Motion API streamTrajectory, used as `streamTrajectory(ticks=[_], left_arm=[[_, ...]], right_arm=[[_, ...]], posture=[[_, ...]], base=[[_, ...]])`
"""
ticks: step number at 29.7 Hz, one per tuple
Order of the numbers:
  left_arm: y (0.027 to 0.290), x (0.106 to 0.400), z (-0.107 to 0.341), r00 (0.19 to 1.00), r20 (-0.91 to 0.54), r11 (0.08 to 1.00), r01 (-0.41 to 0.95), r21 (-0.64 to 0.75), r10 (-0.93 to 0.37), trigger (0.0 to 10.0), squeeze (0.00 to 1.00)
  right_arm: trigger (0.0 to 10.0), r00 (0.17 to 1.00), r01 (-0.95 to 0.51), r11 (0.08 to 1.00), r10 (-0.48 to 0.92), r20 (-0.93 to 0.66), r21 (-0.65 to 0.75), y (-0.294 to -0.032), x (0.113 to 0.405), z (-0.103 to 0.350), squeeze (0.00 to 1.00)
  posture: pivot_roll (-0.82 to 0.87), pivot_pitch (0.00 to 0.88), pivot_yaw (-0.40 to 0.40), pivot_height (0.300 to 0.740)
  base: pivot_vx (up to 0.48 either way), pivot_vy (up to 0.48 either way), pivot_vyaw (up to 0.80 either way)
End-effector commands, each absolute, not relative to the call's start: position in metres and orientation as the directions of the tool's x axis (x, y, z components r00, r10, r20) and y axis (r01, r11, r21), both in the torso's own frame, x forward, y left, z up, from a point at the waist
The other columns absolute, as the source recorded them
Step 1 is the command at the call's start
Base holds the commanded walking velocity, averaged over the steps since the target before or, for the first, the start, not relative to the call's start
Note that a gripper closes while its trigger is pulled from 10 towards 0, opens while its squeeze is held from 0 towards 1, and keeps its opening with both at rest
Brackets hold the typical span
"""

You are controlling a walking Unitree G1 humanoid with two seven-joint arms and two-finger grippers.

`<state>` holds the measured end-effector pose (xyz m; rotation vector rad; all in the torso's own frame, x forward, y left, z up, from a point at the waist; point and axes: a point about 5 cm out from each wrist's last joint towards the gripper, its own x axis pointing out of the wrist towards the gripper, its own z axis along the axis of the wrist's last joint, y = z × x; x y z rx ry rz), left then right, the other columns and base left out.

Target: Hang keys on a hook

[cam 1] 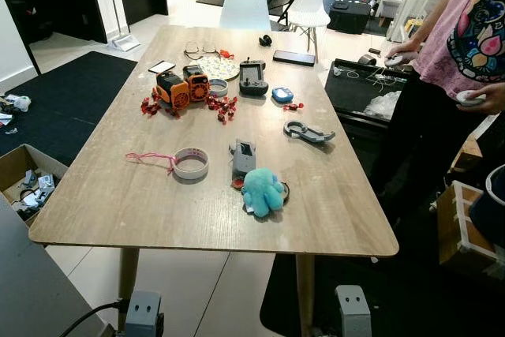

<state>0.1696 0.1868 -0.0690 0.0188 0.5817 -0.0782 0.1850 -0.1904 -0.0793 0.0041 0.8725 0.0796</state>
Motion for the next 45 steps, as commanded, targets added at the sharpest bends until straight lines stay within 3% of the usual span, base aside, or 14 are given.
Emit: streamTrajectory(ticks=[1,25,39,45], left_arm=[[0.186,0.167,-0.070,0.826,-0.559,0.997,0.083,-0.001,-0.070,10.0,0.00],[0.187,0.164,-0.071,0.823,-0.564,0.997,0.078,-0.005,-0.067,10.0,0.00],[0.195,0.158,-0.077,0.782,-0.623,0.999,0.003,0.040,0.023,10.0,0.00],[0.194,0.158,-0.078,0.773,-0.635,1.000,0.010,0.014,0.002,10.0,0.00]], right_arm=[[10.0,0.644,-0.093,0.995,0.079,-0.761,0.024,-0.190,0.188,-0.078,0.00],[10.0,0.629,-0.137,0.989,0.124,-0.767,0.048,-0.182,0.190,-0.078,0.00],[10.0,0.621,-0.156,0.986,0.139,-0.771,0.052,-0.180,0.191,-0.078,0.00],[10.0,0.622,-0.153,0.987,0.139,-0.771,0.055,-0.179,0.192,-0.077,0.00]], posture=[[0.07,0.047,-0.066,0.740],[0.08,0.045,-0.068,0.740],[0.08,0.057,-0.072,0.740],[0.08,0.059,-0.069,0.740]], base=[[0.000,0.000,0.80],[0.000,0.000,0.80],[0.000,0.000,0.80],[0.000,0.000,0.80]])
